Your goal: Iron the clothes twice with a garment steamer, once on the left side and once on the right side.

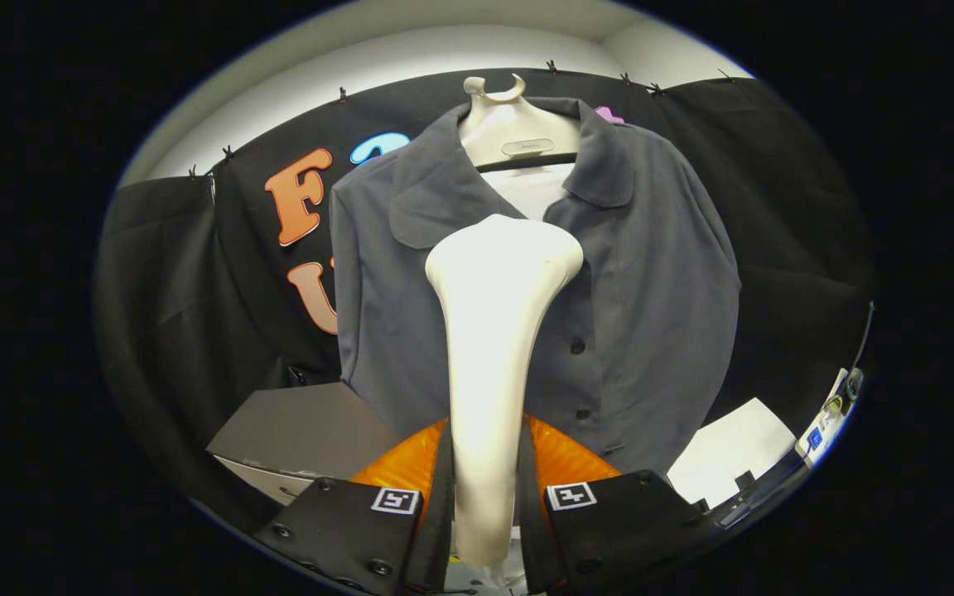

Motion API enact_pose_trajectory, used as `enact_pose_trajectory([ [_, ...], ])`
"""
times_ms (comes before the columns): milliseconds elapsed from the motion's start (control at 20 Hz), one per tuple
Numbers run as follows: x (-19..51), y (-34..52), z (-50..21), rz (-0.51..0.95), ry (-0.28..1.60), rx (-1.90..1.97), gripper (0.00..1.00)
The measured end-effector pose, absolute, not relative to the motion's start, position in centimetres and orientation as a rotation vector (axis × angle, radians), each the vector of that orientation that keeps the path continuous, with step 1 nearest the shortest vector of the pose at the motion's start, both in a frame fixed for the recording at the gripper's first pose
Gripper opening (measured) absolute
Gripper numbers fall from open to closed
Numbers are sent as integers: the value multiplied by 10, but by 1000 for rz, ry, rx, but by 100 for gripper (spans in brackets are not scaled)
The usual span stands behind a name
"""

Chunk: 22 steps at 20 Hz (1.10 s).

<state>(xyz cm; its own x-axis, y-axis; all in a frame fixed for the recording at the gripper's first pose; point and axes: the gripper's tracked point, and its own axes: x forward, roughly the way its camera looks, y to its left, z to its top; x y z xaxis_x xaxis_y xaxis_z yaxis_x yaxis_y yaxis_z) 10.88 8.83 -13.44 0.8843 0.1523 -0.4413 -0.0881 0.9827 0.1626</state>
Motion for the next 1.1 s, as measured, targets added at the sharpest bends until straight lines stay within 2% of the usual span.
enact_pose_trajectory([
  [1100,91,84,-230,150,672,136,42],
])
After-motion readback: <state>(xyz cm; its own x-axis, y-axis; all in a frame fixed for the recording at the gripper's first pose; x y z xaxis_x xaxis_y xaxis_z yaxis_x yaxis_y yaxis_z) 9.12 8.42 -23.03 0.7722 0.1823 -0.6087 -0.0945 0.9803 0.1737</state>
